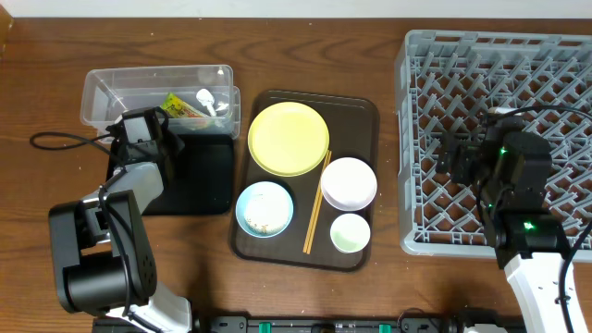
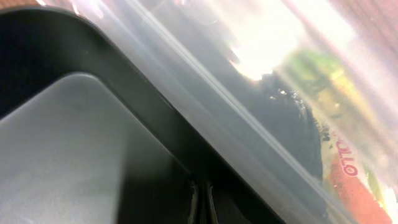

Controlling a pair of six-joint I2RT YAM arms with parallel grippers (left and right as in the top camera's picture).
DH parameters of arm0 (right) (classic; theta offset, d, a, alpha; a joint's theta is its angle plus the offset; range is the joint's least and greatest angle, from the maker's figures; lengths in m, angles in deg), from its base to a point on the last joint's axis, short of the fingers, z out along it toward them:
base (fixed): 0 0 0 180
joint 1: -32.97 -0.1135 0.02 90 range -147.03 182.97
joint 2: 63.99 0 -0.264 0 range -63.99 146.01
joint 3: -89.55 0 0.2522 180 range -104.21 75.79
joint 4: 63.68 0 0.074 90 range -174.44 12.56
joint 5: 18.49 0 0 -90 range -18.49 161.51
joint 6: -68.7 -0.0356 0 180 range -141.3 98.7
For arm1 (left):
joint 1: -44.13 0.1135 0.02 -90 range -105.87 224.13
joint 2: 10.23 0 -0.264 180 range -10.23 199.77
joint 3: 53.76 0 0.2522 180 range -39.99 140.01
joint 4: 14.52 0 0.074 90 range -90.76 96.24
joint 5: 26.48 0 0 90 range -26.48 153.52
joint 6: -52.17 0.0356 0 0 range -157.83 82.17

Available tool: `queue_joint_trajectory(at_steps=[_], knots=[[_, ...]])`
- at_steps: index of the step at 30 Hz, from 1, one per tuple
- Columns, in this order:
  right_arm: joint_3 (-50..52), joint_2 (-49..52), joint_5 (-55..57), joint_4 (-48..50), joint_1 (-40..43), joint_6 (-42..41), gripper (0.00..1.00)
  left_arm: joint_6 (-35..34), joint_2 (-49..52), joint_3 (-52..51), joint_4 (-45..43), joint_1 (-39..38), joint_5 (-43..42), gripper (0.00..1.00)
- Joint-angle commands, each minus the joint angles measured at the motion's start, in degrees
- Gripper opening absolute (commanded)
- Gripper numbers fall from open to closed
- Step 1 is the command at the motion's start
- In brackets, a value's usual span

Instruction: Sort waste into correct bins and load items into the dishwasher rack

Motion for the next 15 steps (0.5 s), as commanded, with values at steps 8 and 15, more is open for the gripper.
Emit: queue_joint_trajectory(at_steps=[8,15], knots=[[-1.2,-0.1,-0.2,0.2,-0.7,0.5,0.99,2.3,-0.9,1.0,-0.7,1.7,0.7,0.08],[-1.2,-0.1,-0.2,0.2,-0.7,0.5,0.99,7.5,-3.3,1.1,1.1,2.1,-2.0,0.08]])
